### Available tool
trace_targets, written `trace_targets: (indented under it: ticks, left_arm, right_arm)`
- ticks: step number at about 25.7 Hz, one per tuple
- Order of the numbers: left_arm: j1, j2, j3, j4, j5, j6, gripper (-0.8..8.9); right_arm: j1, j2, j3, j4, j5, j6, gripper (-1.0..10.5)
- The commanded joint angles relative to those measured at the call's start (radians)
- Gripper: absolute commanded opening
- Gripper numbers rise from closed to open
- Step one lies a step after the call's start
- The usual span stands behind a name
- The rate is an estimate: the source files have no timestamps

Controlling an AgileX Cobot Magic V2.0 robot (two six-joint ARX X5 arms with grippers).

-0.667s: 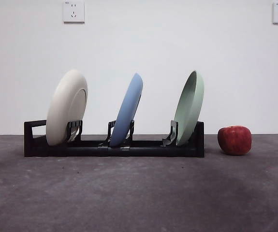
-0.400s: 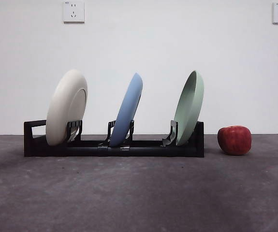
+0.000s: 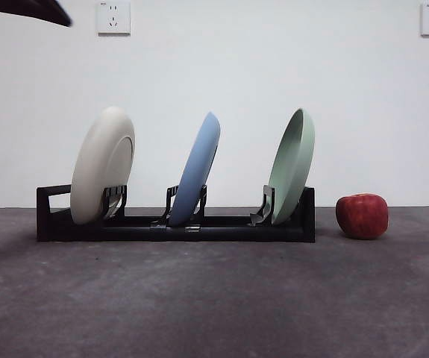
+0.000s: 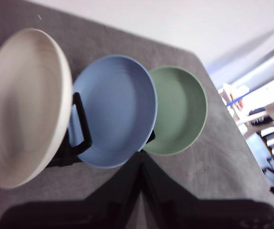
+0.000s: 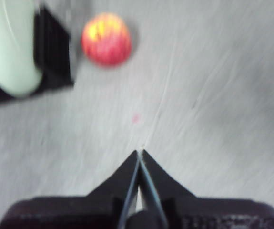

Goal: Take the blue plate from the plate rack,put the plate on the table,take the apple from the table,put the apple in the plate

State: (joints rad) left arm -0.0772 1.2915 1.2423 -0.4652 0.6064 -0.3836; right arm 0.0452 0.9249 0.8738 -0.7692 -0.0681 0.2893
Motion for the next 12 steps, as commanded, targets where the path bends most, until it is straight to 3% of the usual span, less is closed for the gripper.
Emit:
trace_targets:
  ticks: [1, 7, 12]
  left_arm:
    - [-0.045, 0.125, 0.151, -0.085, 0.003, 0.040, -0.06]
    - [-0.192, 0.436, 0.546, -0.289, -0.082, 0.129, -0.06]
    - [-0.262, 0.629, 0.776, -0.360, -0.136, 0.142, -0.05]
  right_arm:
    - [0.000, 0.033, 0.004, -0.025, -0.066, 0.005, 0.0]
    - [0.000, 0.072, 0.004, -0.047, -0.108, -0.005, 0.0]
    - [0.000, 0.072, 0.004, -0.047, -0.108, -0.005, 0.0]
